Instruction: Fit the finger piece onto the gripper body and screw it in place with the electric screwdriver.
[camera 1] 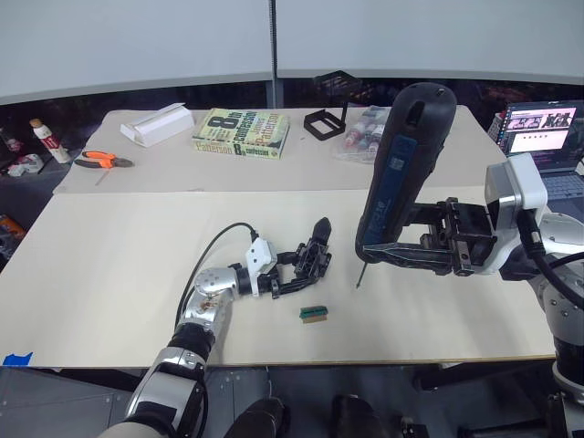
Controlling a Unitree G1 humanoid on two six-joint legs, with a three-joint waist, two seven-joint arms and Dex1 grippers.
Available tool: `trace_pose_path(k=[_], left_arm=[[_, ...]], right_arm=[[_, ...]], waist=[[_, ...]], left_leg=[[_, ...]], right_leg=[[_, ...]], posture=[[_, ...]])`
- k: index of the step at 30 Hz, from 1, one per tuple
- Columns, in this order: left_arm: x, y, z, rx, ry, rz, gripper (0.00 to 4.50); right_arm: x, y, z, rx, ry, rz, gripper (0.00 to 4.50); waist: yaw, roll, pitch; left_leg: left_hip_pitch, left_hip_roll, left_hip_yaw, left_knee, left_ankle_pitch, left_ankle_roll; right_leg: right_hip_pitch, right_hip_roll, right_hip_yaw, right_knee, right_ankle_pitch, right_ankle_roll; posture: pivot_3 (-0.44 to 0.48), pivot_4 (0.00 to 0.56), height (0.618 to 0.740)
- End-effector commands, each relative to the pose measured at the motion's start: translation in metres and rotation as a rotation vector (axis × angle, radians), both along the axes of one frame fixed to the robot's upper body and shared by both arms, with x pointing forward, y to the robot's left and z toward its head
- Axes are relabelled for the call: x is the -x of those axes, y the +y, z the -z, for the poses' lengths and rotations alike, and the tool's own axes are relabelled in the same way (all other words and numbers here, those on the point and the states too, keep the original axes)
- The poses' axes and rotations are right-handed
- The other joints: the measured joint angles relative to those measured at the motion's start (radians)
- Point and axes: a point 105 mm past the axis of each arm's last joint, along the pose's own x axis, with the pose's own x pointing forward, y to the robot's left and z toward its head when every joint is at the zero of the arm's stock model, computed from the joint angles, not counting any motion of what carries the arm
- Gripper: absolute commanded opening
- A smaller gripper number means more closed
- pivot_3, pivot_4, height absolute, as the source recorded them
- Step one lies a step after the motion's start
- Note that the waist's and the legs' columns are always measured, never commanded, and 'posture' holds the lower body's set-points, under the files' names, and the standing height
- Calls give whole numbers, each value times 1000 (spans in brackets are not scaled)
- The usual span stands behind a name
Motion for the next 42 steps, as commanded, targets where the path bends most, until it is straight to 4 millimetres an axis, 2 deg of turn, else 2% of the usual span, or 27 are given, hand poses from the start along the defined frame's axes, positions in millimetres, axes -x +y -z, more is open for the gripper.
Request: trace_pose_path(k=[1,2,3,4,10,16,24,40,42], left_arm=[[-2,12,-8,11,-19,-37,3520],[-2,13,-9,9,-20,-38,3831],[-1,14,-9,7,-22,-47,4349],[0,17,-8,6,-18,-49,4481],[2,25,-9,-2,-34,-112,4481],[10,13,-8,-11,-29,-140,4481],[7,-6,-5,-9,2,-178,4481],[4,-13,1,-24,11,-203,4481],[4,-12,4,-33,20,-208,3960]], right_arm=[[9,-2,-14,-18,-69,-16,1863],[9,-2,-14,-17,-69,-16,1863],[9,-2,-14,-17,-69,-16,1863],[9,-3,-14,-17,-69,-16,1863],[10,-4,-14,-14,-69,-16,1863],[9,-4,-15,-14,-70,-21,1863],[9,-2,-16,-12,-74,-38,1863],[10,-1,-18,-15,-82,-30,1863],[10,-1,-19,-14,-83,-29,1863]], waist=[[-5,0,0],[-8,0,0],[-9,0,0],[-10,0,0],[-12,0,0],[-12,0,0],[-10,0,0],[-1,0,0],[1,0,0]], left_leg=[[0,0,0,0,0,0],[0,0,0,0,0,0],[0,0,0,0,0,0],[0,0,0,0,0,0],[0,0,0,0,0,0],[0,0,0,0,0,0],[0,0,0,0,0,0],[1,0,0,0,0,0],[1,0,0,0,0,0]], right_leg=[[0,0,0,0,0,0],[0,0,0,0,0,0],[0,0,0,0,0,0],[0,0,0,0,0,0],[0,0,0,0,0,0],[0,0,0,0,0,0],[1,0,0,0,0,0],[1,0,0,0,0,0],[1,0,0,0,0,0]], posture=[[0,150,740],[0,150,740],[0,150,740],[0,150,740],[0,150,740],[0,150,740],[0,150,740],[0,150,740],[0,150,740]])
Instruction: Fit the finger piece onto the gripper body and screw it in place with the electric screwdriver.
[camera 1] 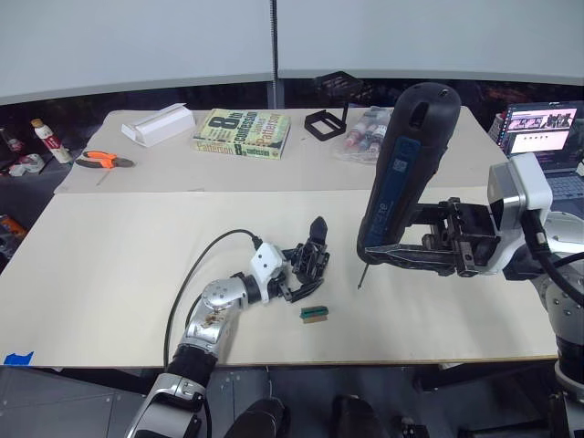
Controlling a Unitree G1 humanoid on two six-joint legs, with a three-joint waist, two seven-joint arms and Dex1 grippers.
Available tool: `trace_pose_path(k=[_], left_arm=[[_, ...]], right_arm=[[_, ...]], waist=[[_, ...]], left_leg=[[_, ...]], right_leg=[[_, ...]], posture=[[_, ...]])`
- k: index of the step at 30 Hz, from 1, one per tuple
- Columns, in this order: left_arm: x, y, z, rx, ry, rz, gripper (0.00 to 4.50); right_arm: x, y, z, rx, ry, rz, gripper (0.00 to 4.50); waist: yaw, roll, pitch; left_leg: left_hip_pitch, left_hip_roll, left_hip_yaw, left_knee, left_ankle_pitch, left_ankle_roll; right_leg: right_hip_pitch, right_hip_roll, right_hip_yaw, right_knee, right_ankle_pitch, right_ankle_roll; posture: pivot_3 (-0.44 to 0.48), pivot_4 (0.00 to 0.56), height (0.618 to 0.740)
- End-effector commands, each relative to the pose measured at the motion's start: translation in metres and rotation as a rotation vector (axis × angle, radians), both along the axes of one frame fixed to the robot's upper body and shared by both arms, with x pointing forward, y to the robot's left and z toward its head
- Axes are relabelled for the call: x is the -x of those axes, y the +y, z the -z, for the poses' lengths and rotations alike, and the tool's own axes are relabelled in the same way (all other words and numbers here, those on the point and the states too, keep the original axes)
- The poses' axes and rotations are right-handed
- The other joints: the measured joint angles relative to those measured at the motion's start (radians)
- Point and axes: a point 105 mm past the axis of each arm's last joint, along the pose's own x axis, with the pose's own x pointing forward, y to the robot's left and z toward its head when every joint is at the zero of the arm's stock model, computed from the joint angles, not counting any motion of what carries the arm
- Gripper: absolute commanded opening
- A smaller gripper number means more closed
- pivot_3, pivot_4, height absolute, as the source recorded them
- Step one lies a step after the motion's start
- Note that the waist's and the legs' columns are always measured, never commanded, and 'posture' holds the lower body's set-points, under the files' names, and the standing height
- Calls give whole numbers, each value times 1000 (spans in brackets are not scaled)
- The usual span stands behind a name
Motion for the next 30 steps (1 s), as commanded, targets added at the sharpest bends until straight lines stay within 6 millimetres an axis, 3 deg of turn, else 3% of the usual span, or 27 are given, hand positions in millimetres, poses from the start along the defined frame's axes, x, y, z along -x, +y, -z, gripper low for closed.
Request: trace_pose_path(k=[1,4,12,15,25,30], left_arm=[[0,-1,2,-13,5,1,3644],[0,0,4,-17,10,0,2313],[-1,-2,1,-8,-2,11,2321],[-1,-2,0,-6,-4,14,2321],[-1,-1,1,-15,-9,19,2321],[-1,-1,1,-19,-10,19,2321]], right_arm=[[9,0,-18,-20,-79,-19,1863],[8,-1,-25,-31,-86,-19,1863],[1,17,-68,-115,-133,-84,1863],[-2,26,-76,-122,-137,-109,1863],[-16,68,-74,-114,-143,-194,1863],[-27,78,-68,-92,-138,-174,1863]], waist=[[3,0,0],[6,0,0],[5,0,0],[7,0,0],[4,0,0],[4,1,0]], left_leg=[[0,0,0,0,0,0],[1,0,0,0,0,0],[1,0,0,0,0,0],[1,0,0,0,0,0],[1,0,0,0,0,-1],[1,0,0,0,0,-1]], right_leg=[[0,0,0,0,0,0],[0,0,0,0,0,0],[1,0,0,0,0,0],[0,0,0,0,0,0],[0,0,0,1,0,0],[0,1,0,1,0,0]], posture=[[0,150,740],[0,150,740],[0,150,740],[0,150,740],[0,150,740],[0,150,740]])
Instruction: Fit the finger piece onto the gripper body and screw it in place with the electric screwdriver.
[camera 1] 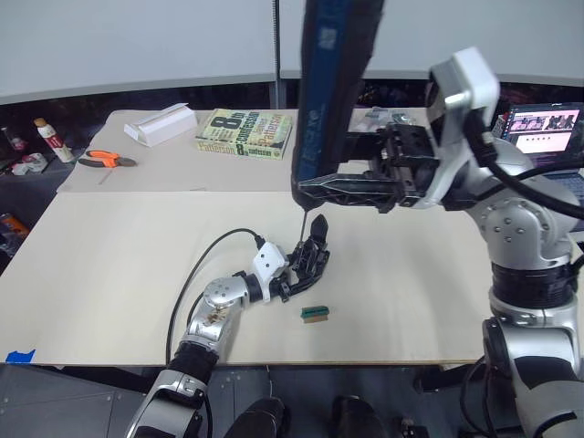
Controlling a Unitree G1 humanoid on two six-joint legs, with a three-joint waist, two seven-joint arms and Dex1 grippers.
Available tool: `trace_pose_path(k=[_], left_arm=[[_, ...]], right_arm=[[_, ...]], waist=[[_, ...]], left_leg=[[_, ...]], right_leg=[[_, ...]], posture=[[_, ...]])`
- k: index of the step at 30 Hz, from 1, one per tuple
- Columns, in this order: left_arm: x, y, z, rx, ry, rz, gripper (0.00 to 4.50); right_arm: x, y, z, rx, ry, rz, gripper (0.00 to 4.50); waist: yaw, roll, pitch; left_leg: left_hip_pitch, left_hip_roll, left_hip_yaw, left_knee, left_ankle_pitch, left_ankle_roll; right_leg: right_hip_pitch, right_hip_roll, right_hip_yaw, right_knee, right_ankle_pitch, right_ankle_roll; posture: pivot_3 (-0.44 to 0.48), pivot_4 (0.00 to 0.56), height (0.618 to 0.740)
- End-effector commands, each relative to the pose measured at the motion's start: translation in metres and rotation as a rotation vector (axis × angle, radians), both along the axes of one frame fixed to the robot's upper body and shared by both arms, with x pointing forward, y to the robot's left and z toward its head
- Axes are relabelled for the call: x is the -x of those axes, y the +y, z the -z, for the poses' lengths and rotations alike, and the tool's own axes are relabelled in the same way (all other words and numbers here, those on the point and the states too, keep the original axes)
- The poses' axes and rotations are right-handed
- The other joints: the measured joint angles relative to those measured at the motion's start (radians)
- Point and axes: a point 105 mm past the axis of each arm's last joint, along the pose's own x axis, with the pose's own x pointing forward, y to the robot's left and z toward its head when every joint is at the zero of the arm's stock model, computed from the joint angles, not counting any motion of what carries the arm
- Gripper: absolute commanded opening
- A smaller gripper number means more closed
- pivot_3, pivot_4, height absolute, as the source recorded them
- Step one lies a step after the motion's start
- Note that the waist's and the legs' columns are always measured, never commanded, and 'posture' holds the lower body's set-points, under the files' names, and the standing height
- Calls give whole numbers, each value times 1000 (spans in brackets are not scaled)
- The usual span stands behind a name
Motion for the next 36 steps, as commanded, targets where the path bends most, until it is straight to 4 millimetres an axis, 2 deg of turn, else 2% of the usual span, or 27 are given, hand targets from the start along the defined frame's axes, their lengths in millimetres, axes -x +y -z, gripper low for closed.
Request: trace_pose_path(k=[1,12,17,27,36], left_arm=[[1,2,1,-10,-3,1,2321],[3,1,2,-15,2,13,2321],[3,1,2,-17,4,13,2321],[3,2,2,-16,11,11,2321],[4,1,2,-15,12,13,2321]], right_arm=[[1,4,-13,-12,-92,4,1863],[-12,12,9,39,-71,25,1863],[-14,14,12,37,-57,32,1863],[-13,15,30,66,-42,32,1863],[-13,16,35,66,-34,36,1863]], waist=[[-1,0,0],[-9,0,0],[-12,0,0],[-15,0,0],[-16,0,0]], left_leg=[[0,0,0,0,0,0],[0,0,0,0,0,0],[0,0,0,0,0,0],[0,0,0,0,0,0],[0,0,0,0,0,0]], right_leg=[[0,0,0,0,0,0],[0,0,0,0,0,0],[0,0,0,0,0,0],[-1,0,0,0,0,0],[0,1,0,0,0,0]], posture=[[0,150,740],[0,150,740],[0,150,740],[0,150,740],[0,150,740]])
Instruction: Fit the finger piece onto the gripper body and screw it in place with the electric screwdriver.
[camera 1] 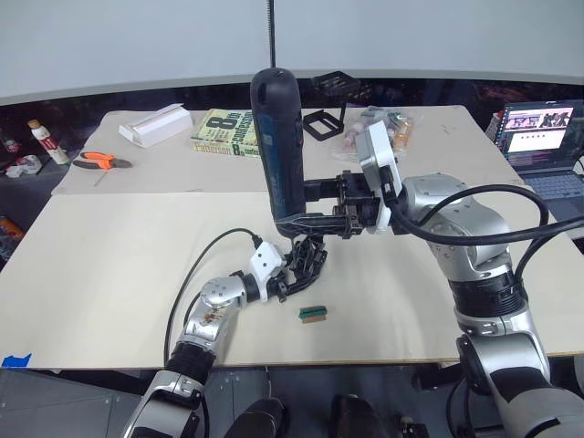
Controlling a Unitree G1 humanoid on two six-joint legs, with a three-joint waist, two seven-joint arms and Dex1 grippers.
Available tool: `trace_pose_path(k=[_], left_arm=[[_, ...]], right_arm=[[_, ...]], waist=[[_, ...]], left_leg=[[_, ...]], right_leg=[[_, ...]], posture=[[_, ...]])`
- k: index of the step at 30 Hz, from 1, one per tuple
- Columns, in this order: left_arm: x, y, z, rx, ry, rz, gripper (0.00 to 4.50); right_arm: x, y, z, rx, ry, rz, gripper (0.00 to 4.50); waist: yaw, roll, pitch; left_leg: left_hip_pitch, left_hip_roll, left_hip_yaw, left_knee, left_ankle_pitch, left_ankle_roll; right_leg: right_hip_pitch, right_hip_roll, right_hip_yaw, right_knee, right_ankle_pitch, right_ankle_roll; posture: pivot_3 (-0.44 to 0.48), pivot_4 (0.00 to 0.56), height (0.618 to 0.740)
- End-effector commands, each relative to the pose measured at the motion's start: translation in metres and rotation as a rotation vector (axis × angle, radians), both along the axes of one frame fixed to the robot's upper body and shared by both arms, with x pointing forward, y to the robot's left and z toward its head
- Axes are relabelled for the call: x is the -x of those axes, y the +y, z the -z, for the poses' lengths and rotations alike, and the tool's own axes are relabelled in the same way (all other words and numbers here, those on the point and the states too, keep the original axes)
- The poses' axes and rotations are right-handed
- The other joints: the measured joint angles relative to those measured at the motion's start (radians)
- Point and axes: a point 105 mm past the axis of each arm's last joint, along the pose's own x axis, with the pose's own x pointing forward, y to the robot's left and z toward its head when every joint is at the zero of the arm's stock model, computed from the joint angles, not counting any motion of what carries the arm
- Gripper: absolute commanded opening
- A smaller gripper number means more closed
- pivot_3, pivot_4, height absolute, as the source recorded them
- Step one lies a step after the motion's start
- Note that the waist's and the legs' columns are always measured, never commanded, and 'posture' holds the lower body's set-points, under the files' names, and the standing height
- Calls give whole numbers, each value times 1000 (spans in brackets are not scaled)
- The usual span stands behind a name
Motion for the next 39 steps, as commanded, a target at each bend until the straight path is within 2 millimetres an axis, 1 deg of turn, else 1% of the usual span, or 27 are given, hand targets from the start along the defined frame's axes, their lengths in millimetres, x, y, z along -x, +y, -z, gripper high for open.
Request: trace_pose_path(k=[1,8,20,39], left_arm=[[4,-3,2,-3,5,13,2321],[4,-4,2,-2,5,14,2321],[5,-5,2,3,7,16,2321],[5,-6,2,4,8,18,2321]], right_arm=[[9,0,-18,-45,-89,-20,1863],[9,1,-17,-46,-93,-20,1863],[8,2,-22,-65,-113,-16,1863],[9,2,-12,-34,-117,-21,1863]], waist=[[0,0,0],[-1,0,0],[-2,0,0],[-2,0,0]], left_leg=[[0,0,0,0,0,0],[0,0,0,0,0,0],[0,0,0,0,0,0],[0,0,0,0,0,0]], right_leg=[[0,0,0,0,0,0],[0,0,0,0,0,0],[0,0,0,0,0,0],[0,0,0,0,0,0]], posture=[[0,150,740],[0,150,740],[0,150,740],[0,150,740]])
